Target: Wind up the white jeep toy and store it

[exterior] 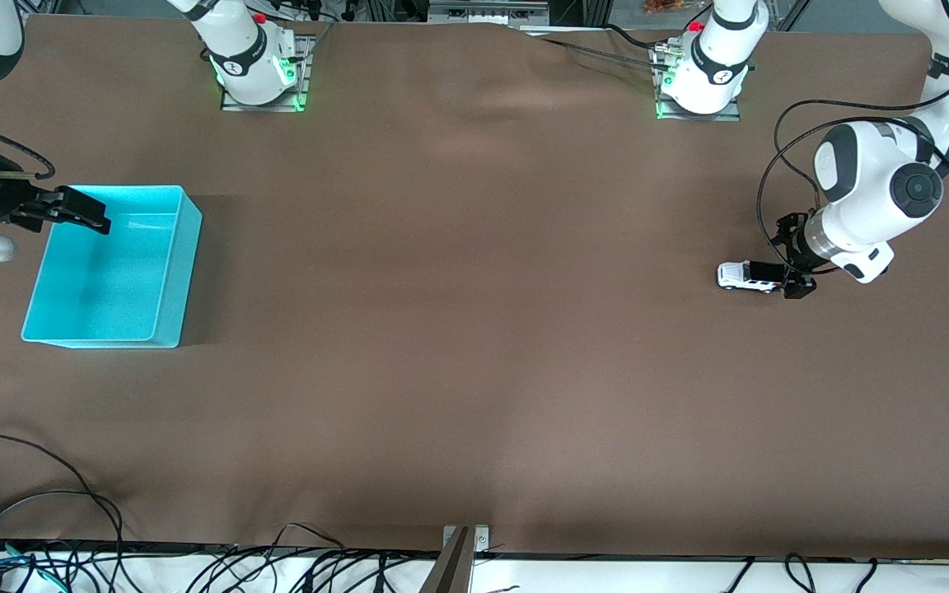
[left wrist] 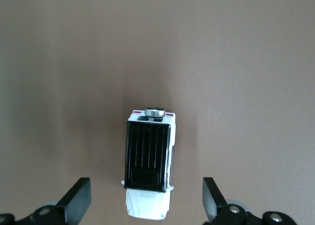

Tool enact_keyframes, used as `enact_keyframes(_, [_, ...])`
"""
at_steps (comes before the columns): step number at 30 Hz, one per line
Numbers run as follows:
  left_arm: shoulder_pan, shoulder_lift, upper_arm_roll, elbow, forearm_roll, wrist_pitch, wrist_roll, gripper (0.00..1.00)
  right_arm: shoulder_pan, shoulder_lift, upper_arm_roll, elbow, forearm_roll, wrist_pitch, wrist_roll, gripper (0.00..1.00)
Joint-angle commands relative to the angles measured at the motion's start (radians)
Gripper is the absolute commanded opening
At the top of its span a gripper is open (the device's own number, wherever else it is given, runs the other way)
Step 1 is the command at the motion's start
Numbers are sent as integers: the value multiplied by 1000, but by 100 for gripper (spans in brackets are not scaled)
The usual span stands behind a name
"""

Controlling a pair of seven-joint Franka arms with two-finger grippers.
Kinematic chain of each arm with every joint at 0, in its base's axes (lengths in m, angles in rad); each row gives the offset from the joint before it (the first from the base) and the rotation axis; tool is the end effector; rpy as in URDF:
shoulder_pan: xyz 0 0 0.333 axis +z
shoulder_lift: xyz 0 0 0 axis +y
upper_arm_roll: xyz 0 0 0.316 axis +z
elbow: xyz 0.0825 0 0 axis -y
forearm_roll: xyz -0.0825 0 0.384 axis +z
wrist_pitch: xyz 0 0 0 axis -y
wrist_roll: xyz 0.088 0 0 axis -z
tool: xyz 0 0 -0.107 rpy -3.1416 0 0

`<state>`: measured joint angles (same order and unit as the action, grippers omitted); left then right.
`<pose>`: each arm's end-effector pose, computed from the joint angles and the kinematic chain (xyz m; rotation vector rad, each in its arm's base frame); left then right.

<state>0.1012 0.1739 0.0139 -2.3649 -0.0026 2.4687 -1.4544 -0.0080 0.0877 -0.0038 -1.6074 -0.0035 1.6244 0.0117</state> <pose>0.4986 0.0577 0.2475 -2.1887 -2.1901 0.0843 0.5813 -0.0071 0.5619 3.1356 -0.0364 -0.1109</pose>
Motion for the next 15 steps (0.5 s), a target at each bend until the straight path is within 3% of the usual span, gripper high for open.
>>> enact_keyframes(1, [9, 38, -6, -46, 7, 114, -20, 100, -1, 11, -2, 23, 19, -3, 1, 100])
enact_keyframes(9, [9, 72, -6, -45, 7, 144, -20, 97, -1, 11, -2, 23, 19, -3, 1, 100])
enact_keyframes(15, [9, 82, -6, -45, 7, 144, -20, 80, -1, 11, -2, 23, 19, -3, 1, 100])
